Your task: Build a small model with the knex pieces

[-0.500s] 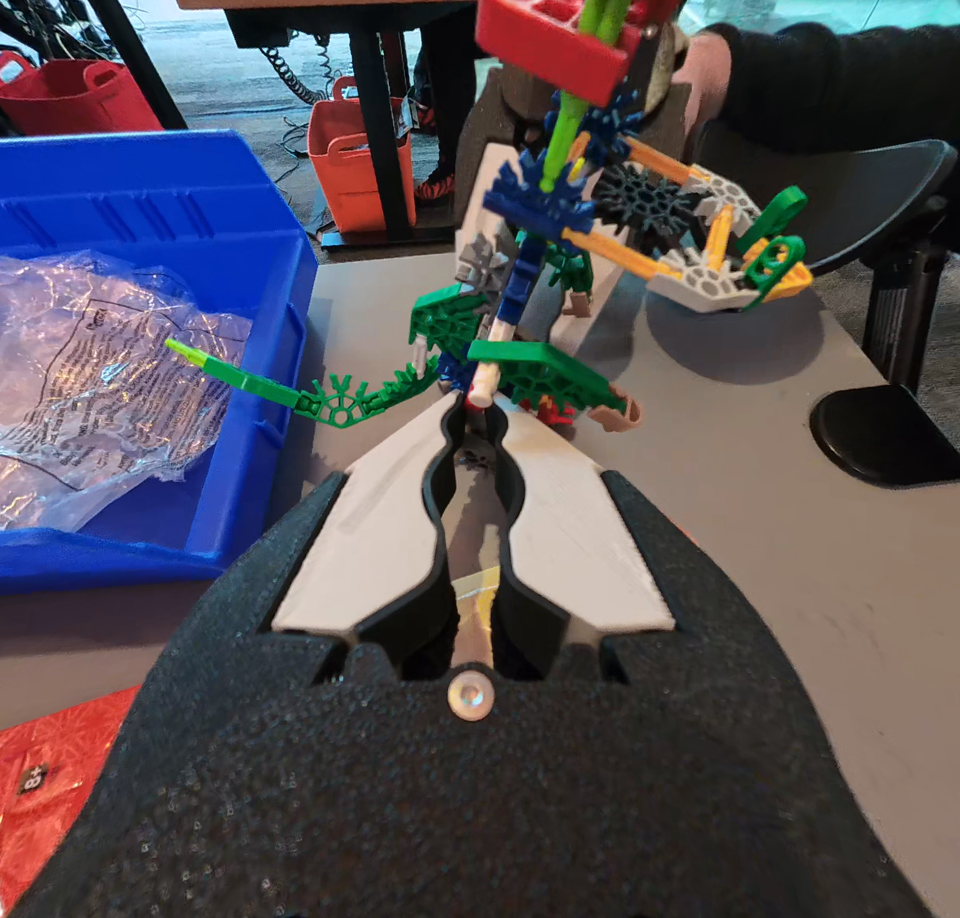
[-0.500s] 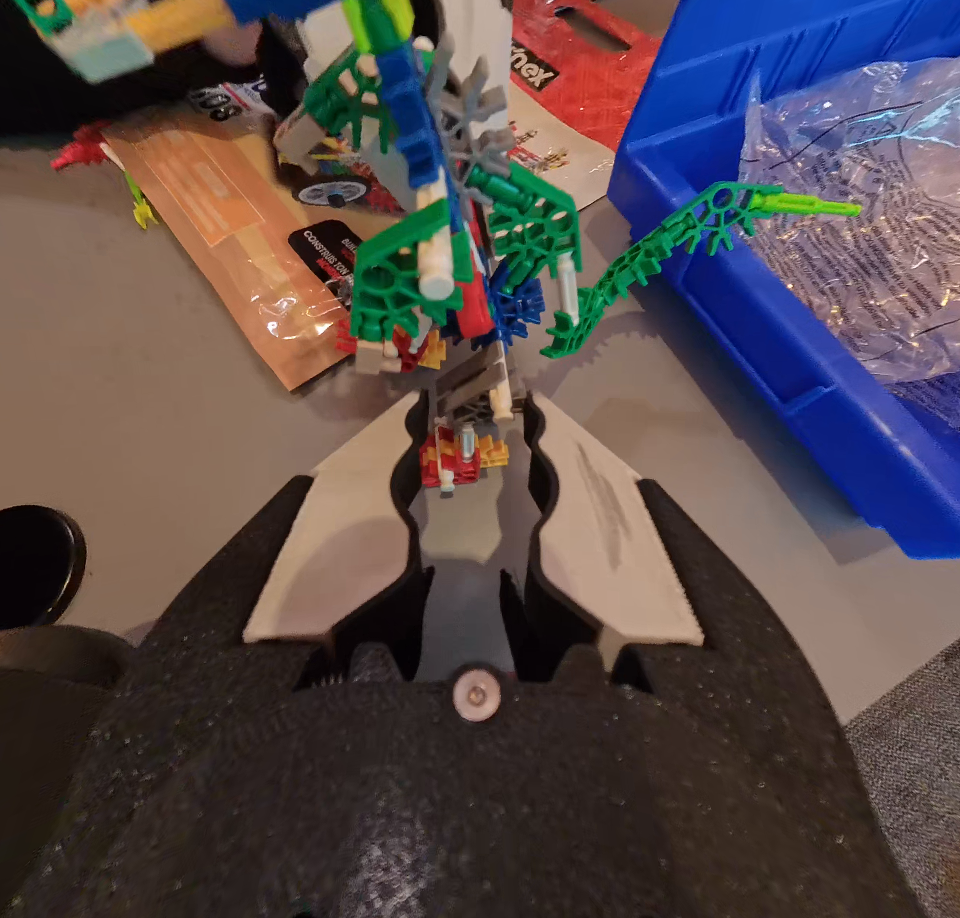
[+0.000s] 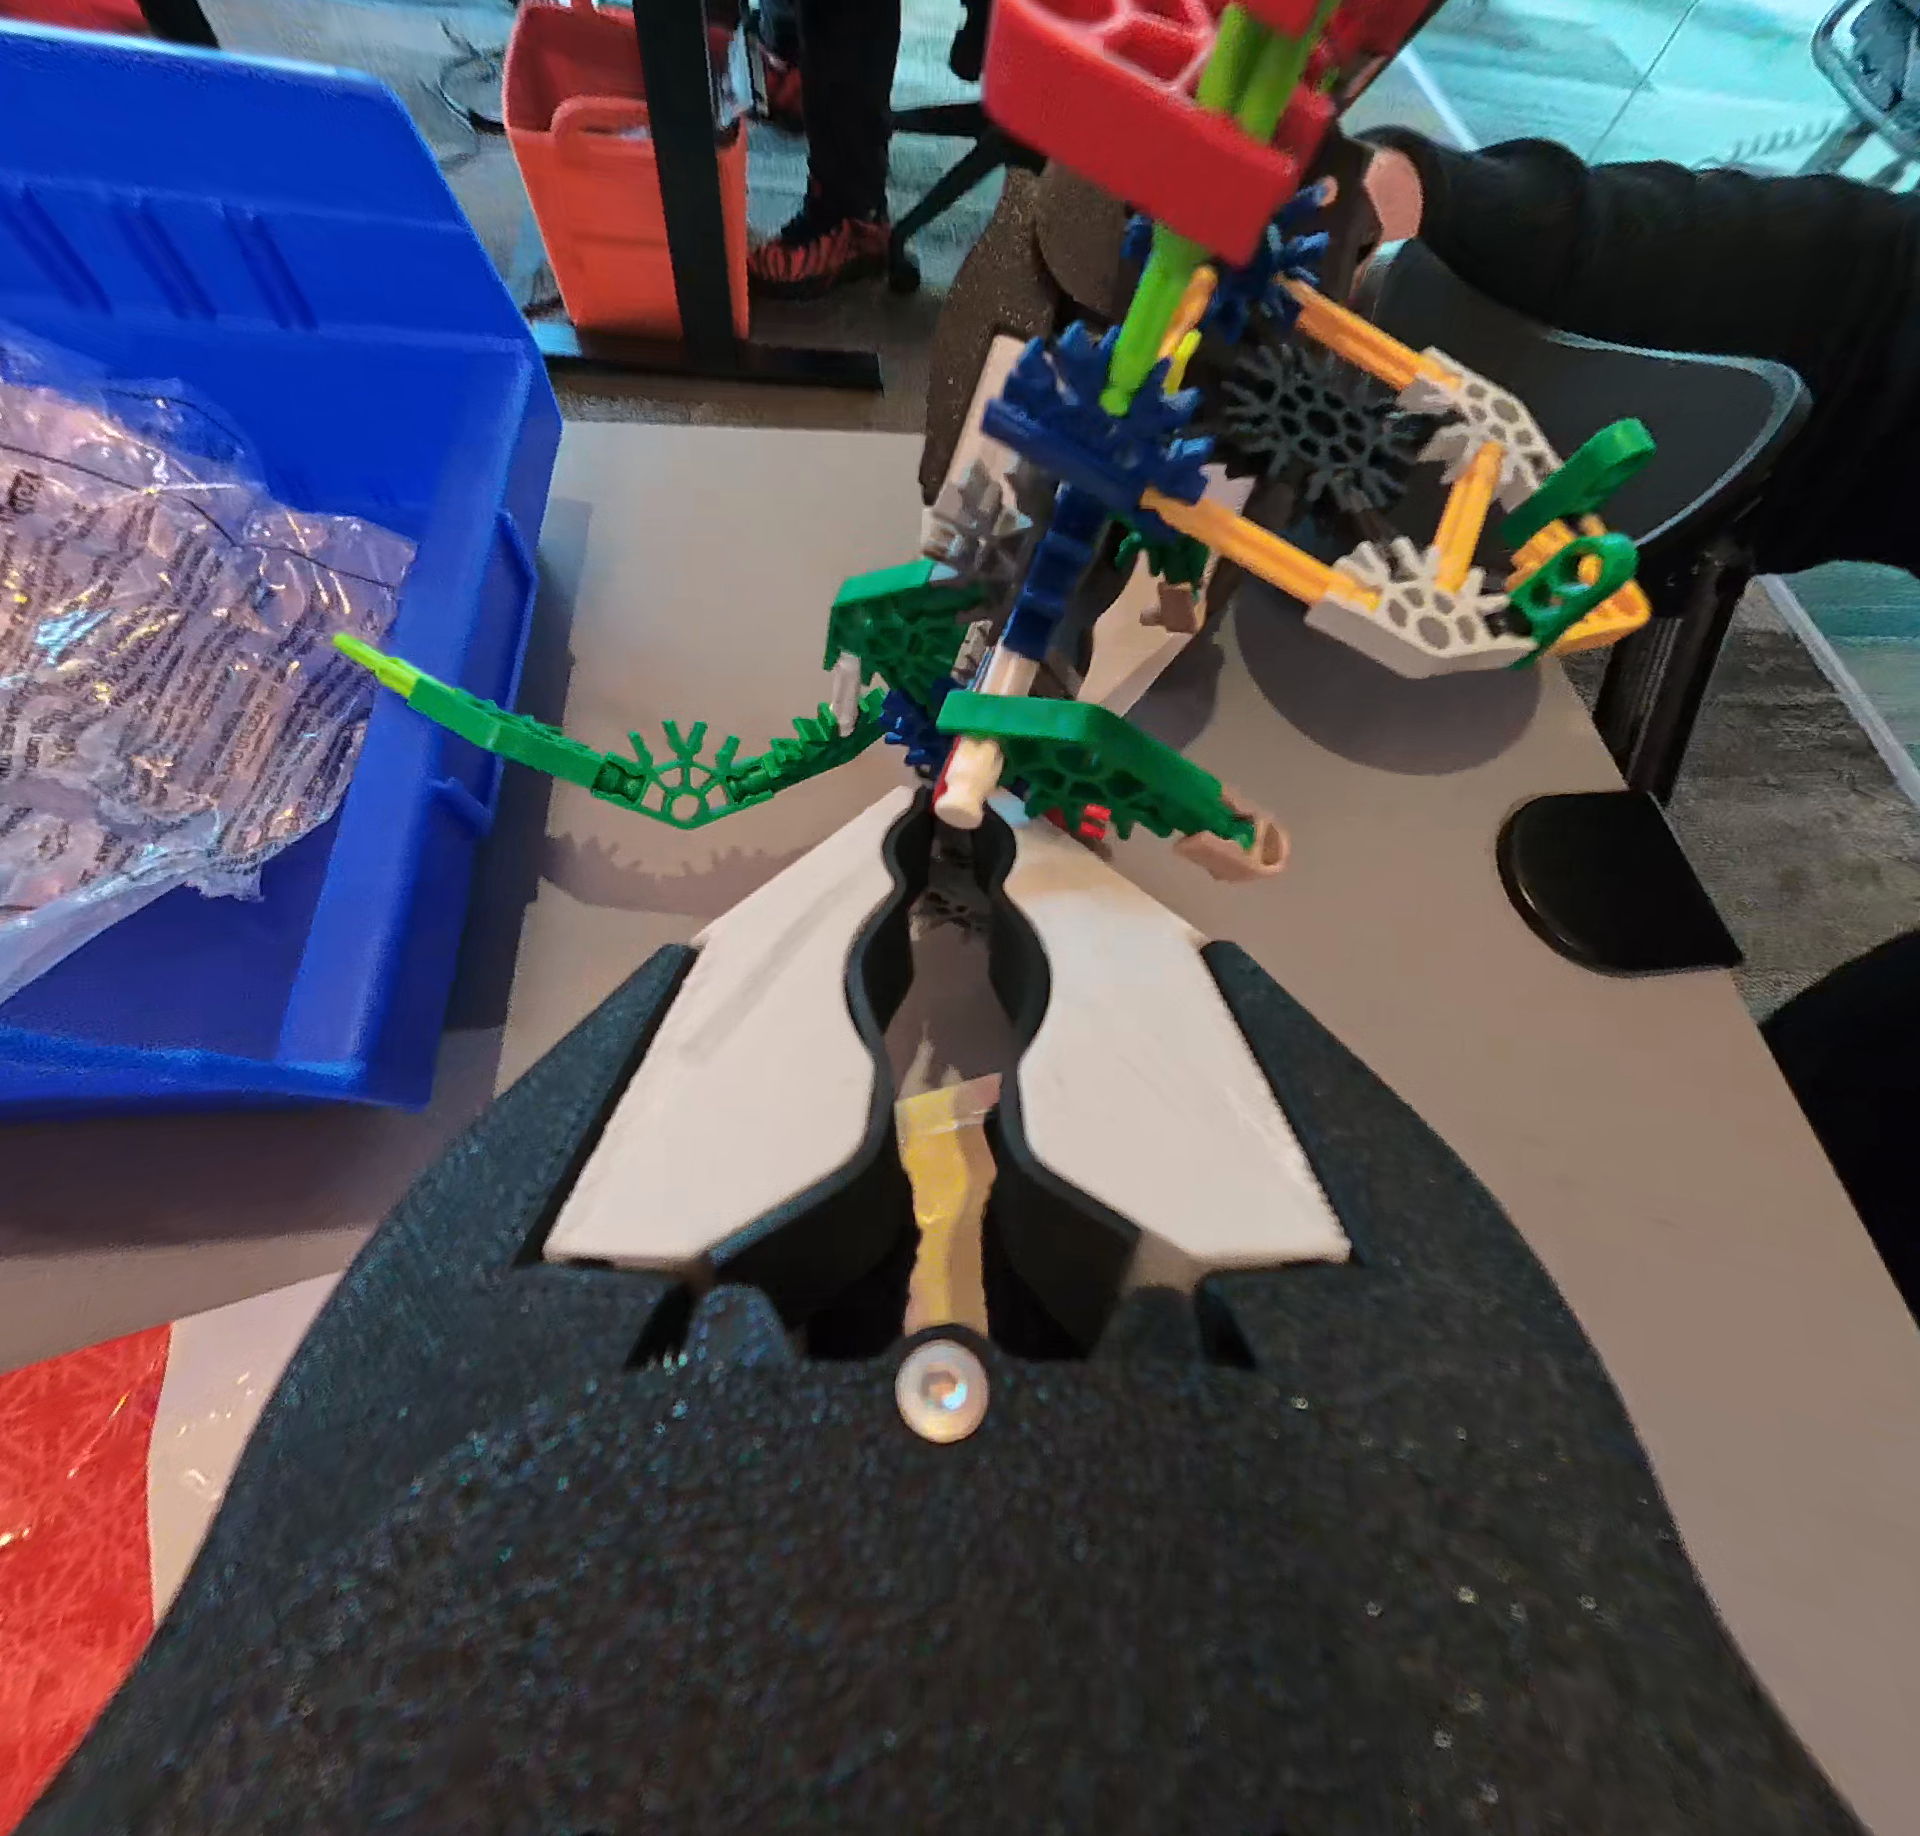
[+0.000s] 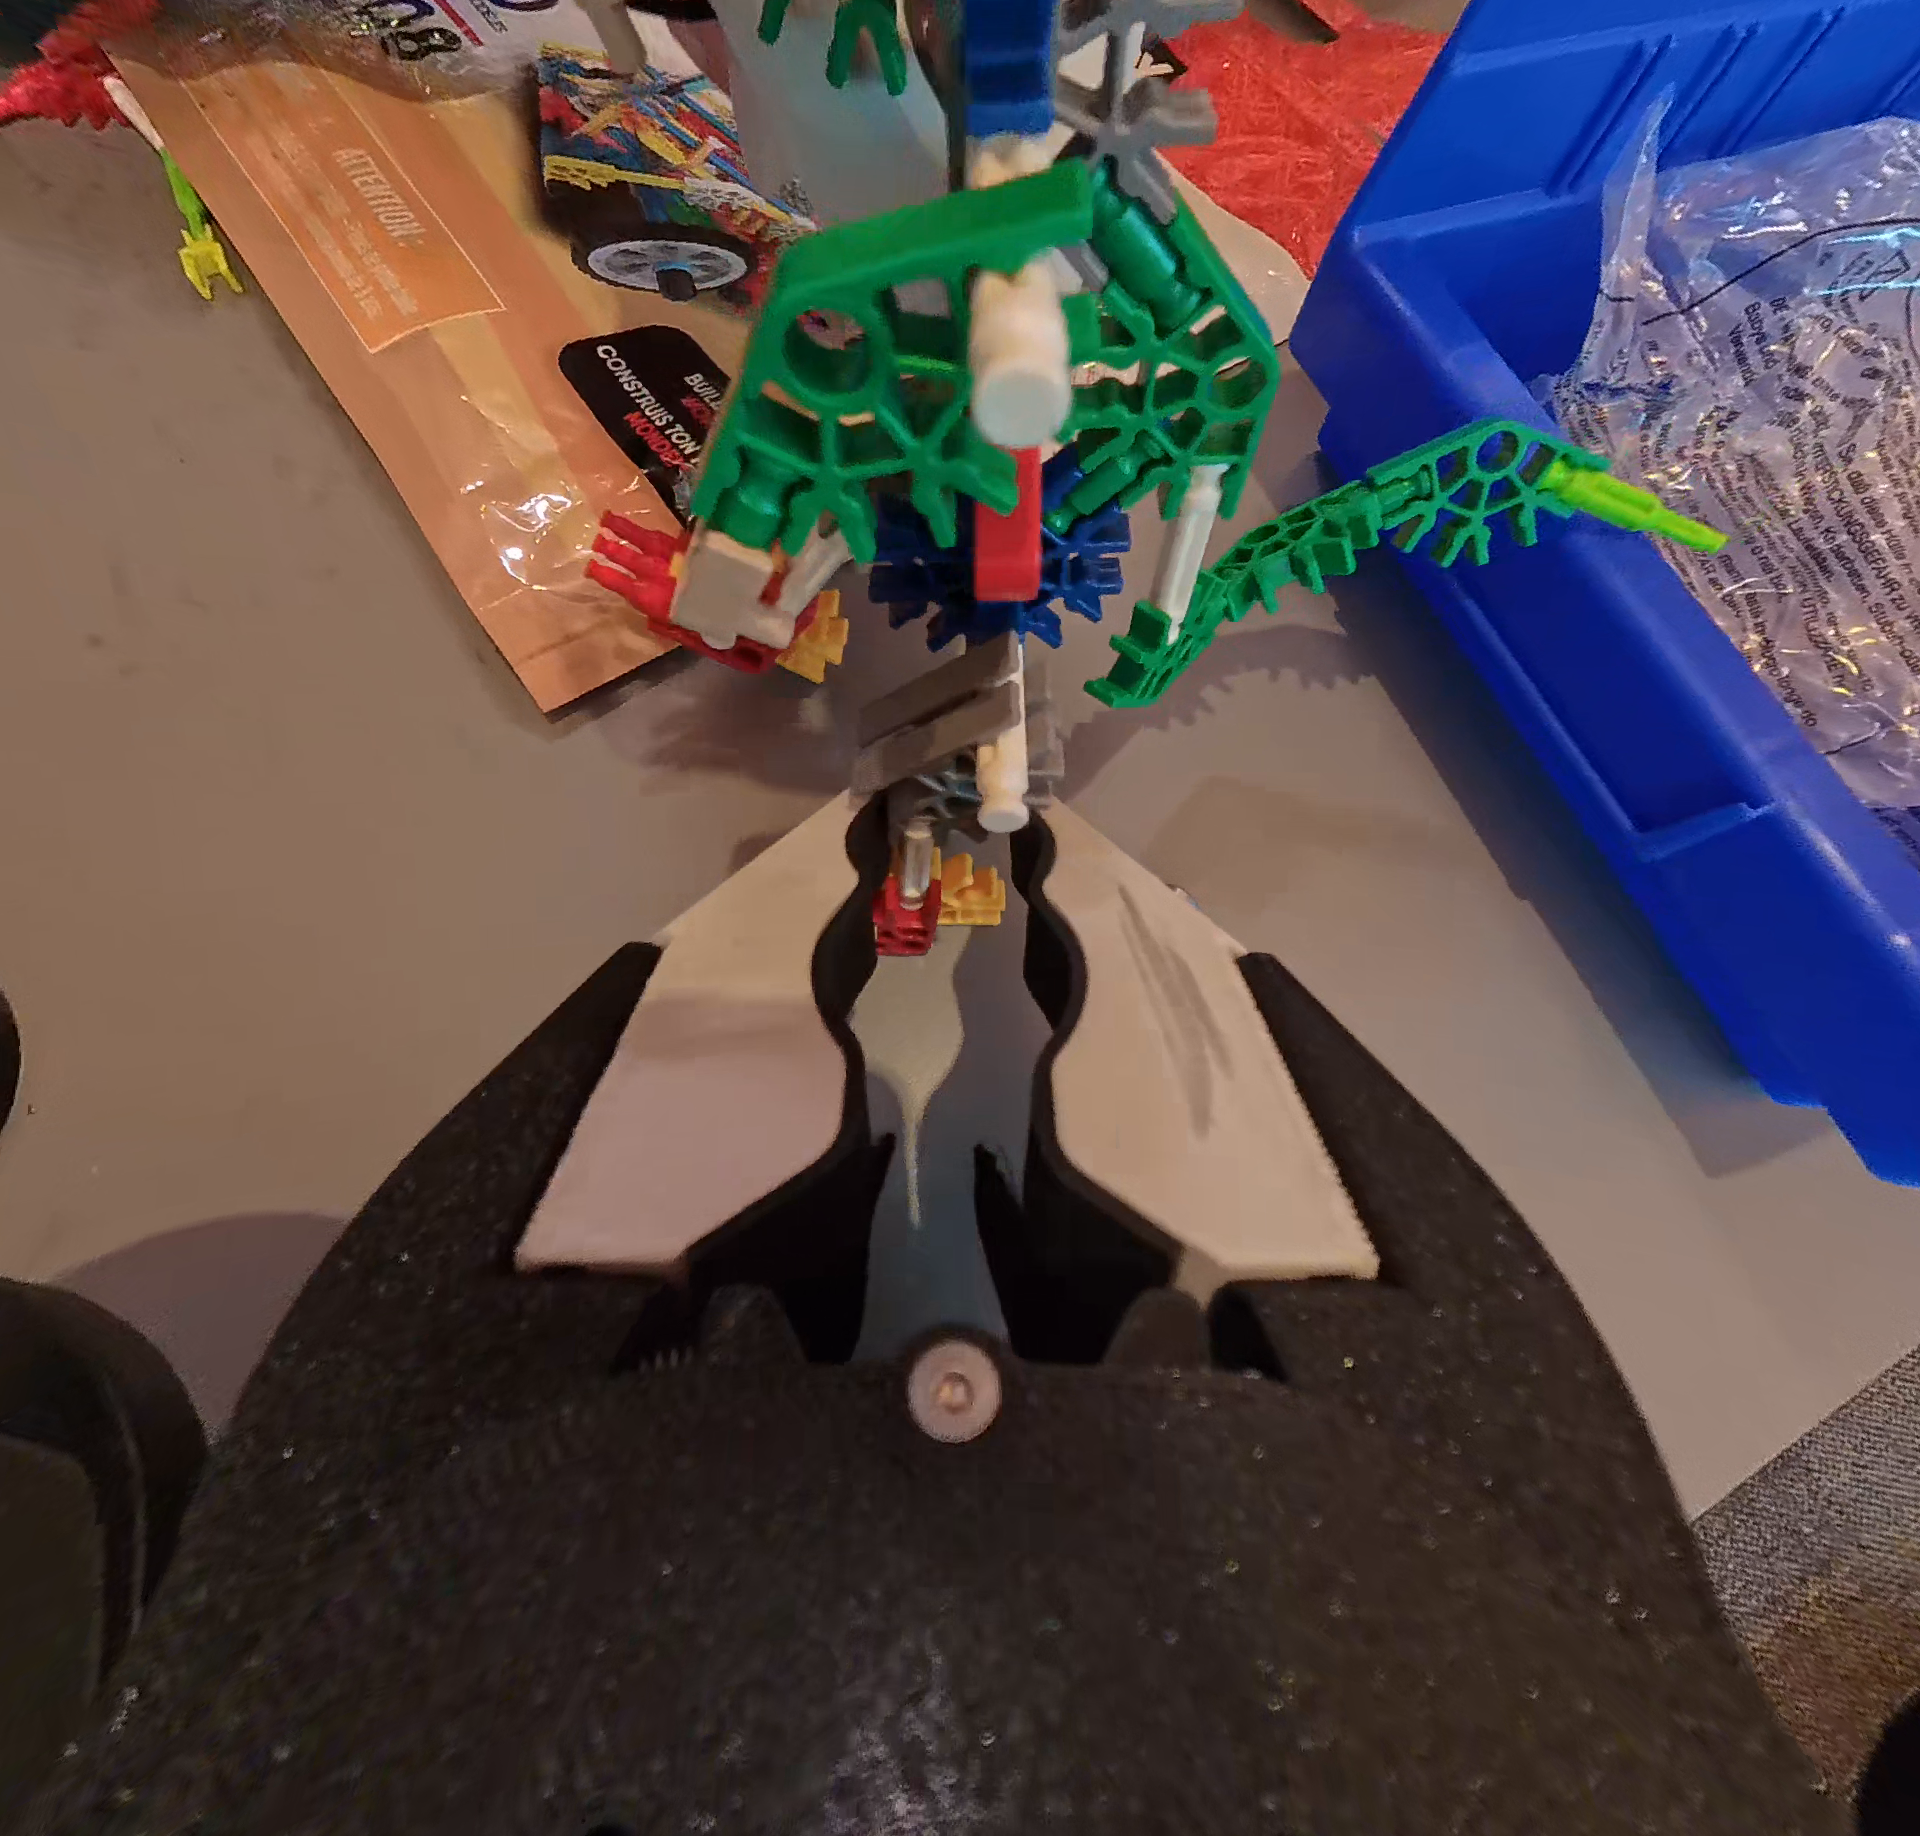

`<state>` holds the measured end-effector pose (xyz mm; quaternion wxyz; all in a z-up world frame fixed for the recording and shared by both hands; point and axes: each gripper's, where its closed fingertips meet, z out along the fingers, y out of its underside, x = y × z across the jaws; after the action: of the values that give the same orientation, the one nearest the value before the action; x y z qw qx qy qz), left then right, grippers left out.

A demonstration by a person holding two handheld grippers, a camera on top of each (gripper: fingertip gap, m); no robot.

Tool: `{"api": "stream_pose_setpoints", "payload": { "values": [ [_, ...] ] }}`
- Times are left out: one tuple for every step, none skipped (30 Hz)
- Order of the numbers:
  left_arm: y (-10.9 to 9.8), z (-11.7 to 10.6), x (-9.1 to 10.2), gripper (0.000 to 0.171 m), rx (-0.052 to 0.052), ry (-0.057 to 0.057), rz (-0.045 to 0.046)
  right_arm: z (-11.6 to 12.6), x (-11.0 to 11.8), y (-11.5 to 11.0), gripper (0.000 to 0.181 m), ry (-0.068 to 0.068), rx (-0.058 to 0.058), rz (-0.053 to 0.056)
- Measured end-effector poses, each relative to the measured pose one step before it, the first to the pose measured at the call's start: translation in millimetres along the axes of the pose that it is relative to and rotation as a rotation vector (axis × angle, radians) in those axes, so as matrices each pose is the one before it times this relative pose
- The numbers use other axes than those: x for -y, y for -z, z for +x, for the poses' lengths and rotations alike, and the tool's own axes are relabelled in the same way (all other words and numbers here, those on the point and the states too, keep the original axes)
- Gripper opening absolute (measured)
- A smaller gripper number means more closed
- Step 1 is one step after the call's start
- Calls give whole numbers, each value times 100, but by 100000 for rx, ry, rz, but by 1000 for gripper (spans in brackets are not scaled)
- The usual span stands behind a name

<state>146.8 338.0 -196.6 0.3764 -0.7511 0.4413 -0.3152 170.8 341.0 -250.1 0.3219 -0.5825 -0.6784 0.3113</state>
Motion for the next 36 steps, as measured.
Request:
{"api": "stream_pose_setpoints", "payload": {
  "values": [
    [21,-18,31,4,66,-554,-1725,22,7,-29,21,-60,187,24],
    [0,-198,4,5,1532,-1344,-1203,83,15,-28,21,207,-340,97],
    [-37,-79,-49,5,935,-362,-677,25,3,-27,20,-183,30,-14],
    [-38,7,-133,6,375,616,-382,3,-3,-5,20,-457,398,14],
    [29,-347,-186,10,2582,622,-153,20,-7,2,20,-443,202,23],
    [77,-319,-338,23,2129,878,-594,23,-9,-11,20,-327,100,-1],
    [126,136,-435,30,-1183,1258,-520,-8,-19,-6,19,-285,270,-80],
    [150,410,-340,32,-2855,1571,400,-26,-27,-21,19,-121,355,-185],
    [147,203,-134,36,-1108,281,1543,-56,-36,-27,15,337,303,-248],
    [106,-103,72,35,1090,-591,2428,-18,5,-18,15,280,-78,9],
    [-73,-32,-108,36,112,444,800,4,10,-10,15,149,-89,12],
    [-284,50,-247,37,-778,1162,-716,0,-3,-3,15,216,-119,50],
    [-405,-83,-384,39,262,21,-1934,-41,2,9,15,378,40,46],
    [-465,-47,-377,39,642,-1086,-2197,-31,-4,-13,15,250,67,-53],
    [-450,19,-293,40,422,-1266,-2038,-31,-12,-4,15,101,125,-49],
    [-319,-77,-158,40,879,-2073,-1555,-7,-5,2,15,2,121,-25],
    [-163,-54,78,40,416,-1104,52,16,-24,7,15,-108,31,-46],
    [-73,-43,111,40,10,201,281,7,-9,14,15,-90,-45,30],
    [-13,-35,21,40,697,-1173,39,7,-12,1,15,-48,57,28],
    [14,12,39,40,1043,-1867,307,-19,-2,1,15,43,158,-13],
    [9,0,38,40,1282,-1416,303,-19,-7,8,15,-66,162,3],
    [-8,-35,62,40,1716,-1636,90,-3,-4,2,15,-32,149,-13],
    [15,2,72,40,1737,-2328,12,-67,-7,-2,14,412,174,-15],
    [40,64,-3,40,1347,-2193,-779,-56,15,7,14,700,-265,102],
    [55,-6,44,40,1809,-2407,-1014,-66,17,22,14,306,-468,88],
    [29,36,76,40,1801,-3053,-883,-214,10,16,14,220,48,25],
    [-33,111,113,40,1359,-3331,-894,-297,2,27,13,999,148,20],
    [-33,115,95,39,1060,-3145,-1153,-222,-16,43,13,1208,-458,21],
    [-57,37,121,39,2156,-4505,-1008,-129,-69,-31,10,996,-1006,-543],
    [-150,114,192,39,1704,-3996,-695,-186,-166,-103,8,1551,-844,-1339],
    [-172,236,220,39,82,-2015,-383,-193,-138,-46,8,1302,-323,-1039],
    [-80,77,47,38,-11,-1060,-796,-67,-40,47,7,-200,-57,-2],
    [-25,73,-2,38,-718,251,-448,-12,-24,48,7,-599,11,88],
    [-29,17,19,38,-545,734,76,3,-17,19,7,153,-617,-60],
    [0,8,1,38,134,-740,-3,1,3,9,8,487,-772,-37],
    [9,30,-10,38,689,-1674,-310,-3,-30,35,8,-419,-197,-187]
  ]
}}
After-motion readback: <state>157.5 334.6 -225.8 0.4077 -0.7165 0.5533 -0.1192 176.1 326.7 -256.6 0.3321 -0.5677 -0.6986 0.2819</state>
